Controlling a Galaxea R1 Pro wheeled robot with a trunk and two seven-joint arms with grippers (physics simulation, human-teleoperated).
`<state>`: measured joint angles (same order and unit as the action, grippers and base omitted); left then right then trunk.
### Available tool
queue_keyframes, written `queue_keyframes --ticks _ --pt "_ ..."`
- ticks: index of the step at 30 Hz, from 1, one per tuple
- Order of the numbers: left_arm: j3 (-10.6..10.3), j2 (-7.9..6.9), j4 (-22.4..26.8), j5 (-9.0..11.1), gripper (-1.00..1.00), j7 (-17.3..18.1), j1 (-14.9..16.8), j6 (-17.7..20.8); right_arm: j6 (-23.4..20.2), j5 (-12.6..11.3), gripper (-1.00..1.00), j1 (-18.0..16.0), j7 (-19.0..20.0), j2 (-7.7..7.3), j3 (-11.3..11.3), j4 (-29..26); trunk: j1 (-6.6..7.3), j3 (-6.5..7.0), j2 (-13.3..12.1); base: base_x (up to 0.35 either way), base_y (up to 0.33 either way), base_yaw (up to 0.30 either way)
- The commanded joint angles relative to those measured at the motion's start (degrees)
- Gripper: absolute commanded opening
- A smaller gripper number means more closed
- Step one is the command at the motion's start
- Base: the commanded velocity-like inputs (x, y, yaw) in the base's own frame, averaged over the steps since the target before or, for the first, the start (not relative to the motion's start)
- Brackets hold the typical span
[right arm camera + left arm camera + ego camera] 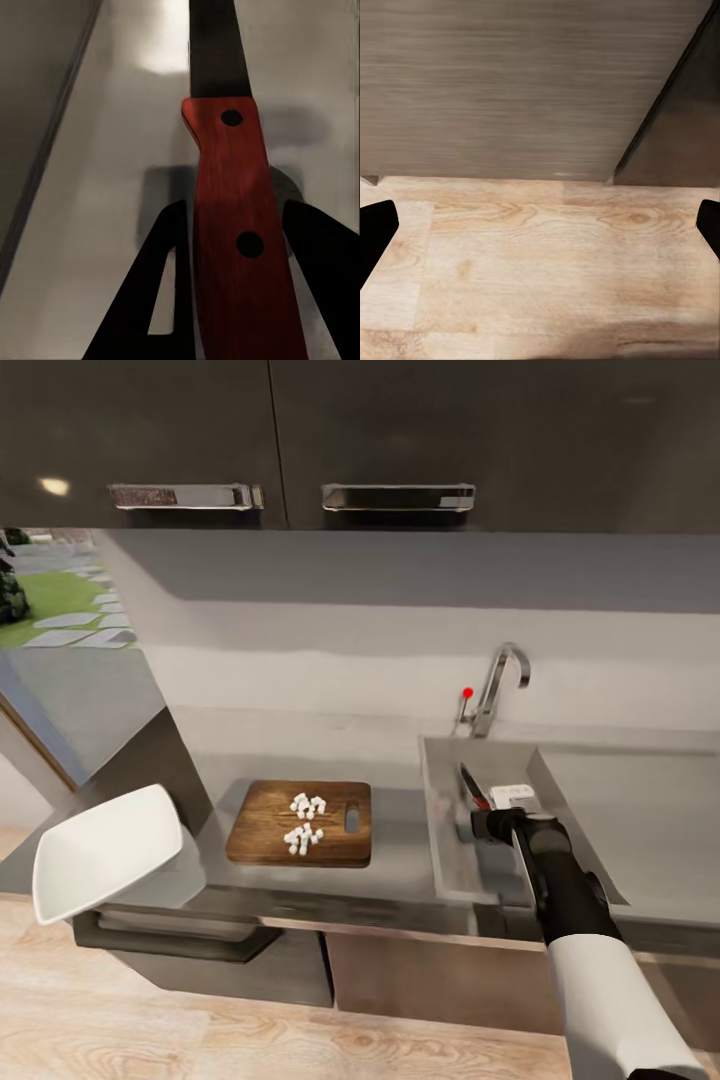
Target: In the kitchen, take the Vidalia onion out of the sink, dice it on the chopping board with the paring knife, put the diced onion into the bowl on the countertop, then place both the paring knife and the chopping board into the sink.
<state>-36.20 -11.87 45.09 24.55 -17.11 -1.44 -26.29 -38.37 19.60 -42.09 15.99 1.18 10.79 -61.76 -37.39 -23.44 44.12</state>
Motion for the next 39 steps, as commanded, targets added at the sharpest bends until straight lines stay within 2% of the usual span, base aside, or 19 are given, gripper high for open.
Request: queue_keyframes --ticks 1,6,11,22,23,25,28,33,36,37,39 --pt "-0.36 -0.09 0.10 0.33 1.00 -0.46 0.04 -0.17 0.36 0.58 -1.00 -0.05 0.54 0.06 0.19 0.01 -0.03 -0.06 0.05 0.109 -0.049 0.001" --pt "-0.36 -0.09 0.17 0.32 1.00 -0.47 0.04 -0.17 2.03 0.53 -1.00 -0.04 0.45 0.12 0.11 0.66 -0.03 -0.06 0.05 0.019 -0.009 0.000" --pt "-0.36 -0.09 0.18 0.32 1.00 -0.47 0.04 -0.17 7.26 0.46 -1.00 -0.04 0.39 0.21 0.11 6.88 -0.03 -0.06 0.05 0.001 0.000 0.000" --pt "-0.36 -0.09 0.18 0.32 1.00 -0.47 0.04 -0.17 8.00 0.44 -1.00 -0.03 0.12 0.22 0.14 8.68 -0.03 -0.06 0.05 0.000 0.000 0.000" --pt "-0.36 -0.09 0.18 0.32 1.00 -0.47 0.04 -0.17 8.02 0.44 1.00 -0.02 0.01 0.22 0.16 8.96 -0.03 -0.06 0.05 0.000 0.000 0.000" --pt "-0.36 -0.09 0.18 0.32 1.00 -0.47 0.04 -0.17 8.08 0.00 1.00 -0.04 -0.17 0.22 0.16 9.36 -0.03 -0.06 0.05 0.000 0.000 0.000" --pt "-0.36 -0.09 0.18 0.32 1.00 -0.47 0.04 -0.17 8.53 -1.99 1.00 -0.03 -0.23 0.20 0.11 9.42 -0.03 -0.06 0.05 0.000 0.000 0.000" --pt "-0.36 -0.09 0.18 0.32 1.00 -0.44 0.04 -0.17 8.87 -2.58 1.00 -0.04 -0.18 0.03 0.24 7.92 -0.03 -0.06 0.05 0.000 0.000 0.000" --pt "-0.36 -0.09 0.18 0.32 1.00 -0.47 0.04 -0.17 8.42 -2.57 1.00 -0.02 -0.24 -0.15 0.16 1.53 -0.03 -0.06 0.05 0.000 0.000 0.000" --pt "-0.36 -0.09 0.14 0.32 1.00 -0.47 0.04 -0.17 7.77 -2.53 1.00 -0.02 -0.23 -0.14 0.09 -2.68 -0.03 -0.06 0.05 0.000 0.000 0.000" --pt "-0.36 -0.09 0.10 0.33 1.00 -0.46 0.04 -0.17 2.83 -2.53 1.00 -0.02 -0.13 -0.19 0.25 -9.48 -0.03 -0.06 0.05 0.000 0.000 0.000"
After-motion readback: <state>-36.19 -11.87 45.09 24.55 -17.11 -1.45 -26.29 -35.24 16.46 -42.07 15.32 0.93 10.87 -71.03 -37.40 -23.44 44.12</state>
